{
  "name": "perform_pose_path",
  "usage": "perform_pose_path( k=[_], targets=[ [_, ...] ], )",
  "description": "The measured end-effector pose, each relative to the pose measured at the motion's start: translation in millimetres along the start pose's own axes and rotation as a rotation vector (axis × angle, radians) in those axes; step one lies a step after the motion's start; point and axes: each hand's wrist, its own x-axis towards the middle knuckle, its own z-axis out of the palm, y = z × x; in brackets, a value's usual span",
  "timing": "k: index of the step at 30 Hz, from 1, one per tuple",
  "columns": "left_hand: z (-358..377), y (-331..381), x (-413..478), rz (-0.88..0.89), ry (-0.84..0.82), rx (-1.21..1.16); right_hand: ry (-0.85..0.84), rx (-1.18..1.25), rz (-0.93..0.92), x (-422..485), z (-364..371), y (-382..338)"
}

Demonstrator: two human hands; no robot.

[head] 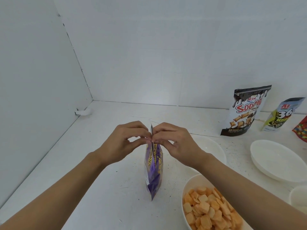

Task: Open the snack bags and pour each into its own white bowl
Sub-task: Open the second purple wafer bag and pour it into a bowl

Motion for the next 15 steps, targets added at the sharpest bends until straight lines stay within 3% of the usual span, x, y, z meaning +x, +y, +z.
perform_pose_path(
  k=[6,15],
  targets=[
    [0.0,-0.2,1.8,0.140,-0.051,0.042,-0.041,-0.064,-0.069,-2.1,-4.1,0.1],
    [-4.5,-2.6,1.2,0.193,-0.140,0.086,-0.074,-0.069,-0.078,-2.5,-9.7,-0.1]
  ],
)
